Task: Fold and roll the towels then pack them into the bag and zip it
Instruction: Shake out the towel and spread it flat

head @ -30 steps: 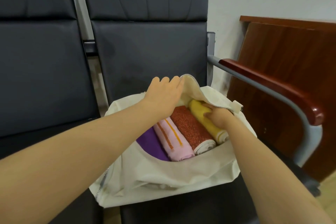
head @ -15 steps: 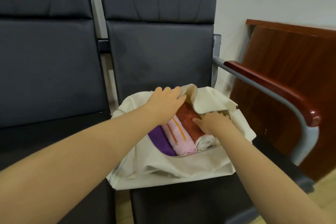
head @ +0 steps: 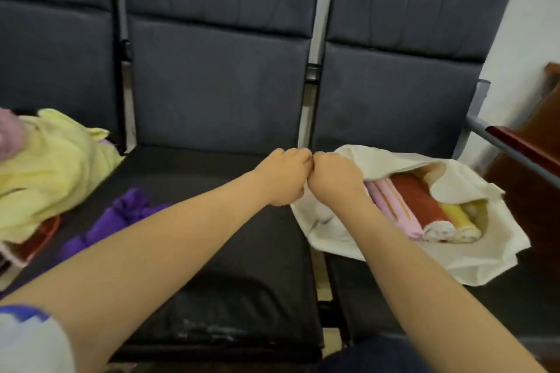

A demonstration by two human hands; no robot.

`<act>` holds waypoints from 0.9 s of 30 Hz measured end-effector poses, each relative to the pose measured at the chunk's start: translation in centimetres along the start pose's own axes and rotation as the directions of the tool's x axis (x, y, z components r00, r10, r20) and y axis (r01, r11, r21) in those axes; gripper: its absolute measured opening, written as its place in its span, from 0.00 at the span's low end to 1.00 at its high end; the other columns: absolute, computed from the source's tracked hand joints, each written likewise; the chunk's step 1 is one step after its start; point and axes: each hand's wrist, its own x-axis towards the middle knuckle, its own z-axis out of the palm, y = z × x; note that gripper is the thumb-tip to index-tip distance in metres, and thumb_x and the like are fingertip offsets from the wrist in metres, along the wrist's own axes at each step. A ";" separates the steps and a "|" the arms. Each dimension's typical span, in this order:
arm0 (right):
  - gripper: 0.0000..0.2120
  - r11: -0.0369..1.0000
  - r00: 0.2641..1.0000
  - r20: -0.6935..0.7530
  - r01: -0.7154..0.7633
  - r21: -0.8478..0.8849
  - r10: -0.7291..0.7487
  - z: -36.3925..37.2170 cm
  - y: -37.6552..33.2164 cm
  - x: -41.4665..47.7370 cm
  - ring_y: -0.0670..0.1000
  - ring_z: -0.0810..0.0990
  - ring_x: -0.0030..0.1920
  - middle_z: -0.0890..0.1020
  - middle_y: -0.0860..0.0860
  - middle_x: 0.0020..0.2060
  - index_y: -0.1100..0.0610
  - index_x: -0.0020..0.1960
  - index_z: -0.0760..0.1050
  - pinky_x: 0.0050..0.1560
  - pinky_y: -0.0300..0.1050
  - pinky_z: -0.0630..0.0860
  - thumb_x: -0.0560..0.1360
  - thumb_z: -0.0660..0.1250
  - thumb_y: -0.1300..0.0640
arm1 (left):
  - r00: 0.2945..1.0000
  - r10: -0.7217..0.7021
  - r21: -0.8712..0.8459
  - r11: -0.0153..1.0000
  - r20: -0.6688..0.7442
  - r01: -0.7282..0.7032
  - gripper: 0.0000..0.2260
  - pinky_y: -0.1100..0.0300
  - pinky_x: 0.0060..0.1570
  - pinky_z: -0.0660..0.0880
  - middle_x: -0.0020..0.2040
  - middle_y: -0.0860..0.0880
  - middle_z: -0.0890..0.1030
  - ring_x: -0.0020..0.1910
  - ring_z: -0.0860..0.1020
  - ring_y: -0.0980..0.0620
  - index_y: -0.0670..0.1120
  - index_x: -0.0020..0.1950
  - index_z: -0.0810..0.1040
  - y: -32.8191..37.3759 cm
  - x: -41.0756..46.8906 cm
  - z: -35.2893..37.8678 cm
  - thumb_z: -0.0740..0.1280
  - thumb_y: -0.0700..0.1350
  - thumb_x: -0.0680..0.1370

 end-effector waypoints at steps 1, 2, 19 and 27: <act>0.06 0.996 0.999 0.006 0.043 0.073 -0.044 0.4 -1.8 -0.1 0.56 0.79 0.52 0.80 0.55 0.53 0.56 0.53 0.73 0.43 0.47 0.71 0.80 0.59 0.57 | 0.999 -0.023 0.017 1.000 0.025 0.022 0.16 0.51 0.55 0.71 0.63 0.47 0.70 0.58 0.72 0.46 0.45 0.65 0.71 -1.3 -2.1 -0.2 0.59 0.45 0.78; 0.06 0.985 0.996 0.041 0.069 0.157 -0.076 1.1 -3.5 -0.2 0.56 0.78 0.49 0.80 0.55 0.50 0.56 0.48 0.72 0.41 0.46 0.69 0.79 0.58 0.56 | 0.996 -0.060 0.046 0.997 0.070 0.056 0.15 0.52 0.53 0.71 0.62 0.46 0.70 0.57 0.72 0.46 0.45 0.65 0.71 -2.9 -4.2 -0.1 0.58 0.45 0.79; 0.22 0.606 0.913 0.093 0.185 0.774 -0.397 15.4 -20.1 -7.2 0.47 0.76 0.60 0.79 0.46 0.58 0.52 0.62 0.75 0.62 0.48 0.72 0.72 0.70 0.44 | 0.763 -0.607 -0.642 0.497 0.223 0.583 0.10 0.58 0.44 0.66 0.42 0.48 0.77 0.44 0.76 0.49 0.45 0.43 0.71 -11.3 -25.7 8.6 0.60 0.49 0.81; 0.03 0.618 0.948 -0.205 0.316 0.720 -0.245 10.2 -17.4 -5.8 0.46 0.77 0.43 0.80 0.48 0.43 0.55 0.49 0.78 0.46 0.38 0.72 0.76 0.68 0.60 | 0.770 -0.566 -0.956 -0.166 0.293 0.242 0.19 0.54 0.56 0.76 0.54 0.47 0.81 0.55 0.80 0.49 0.49 0.59 0.75 -7.8 -22.7 5.6 0.73 0.51 0.70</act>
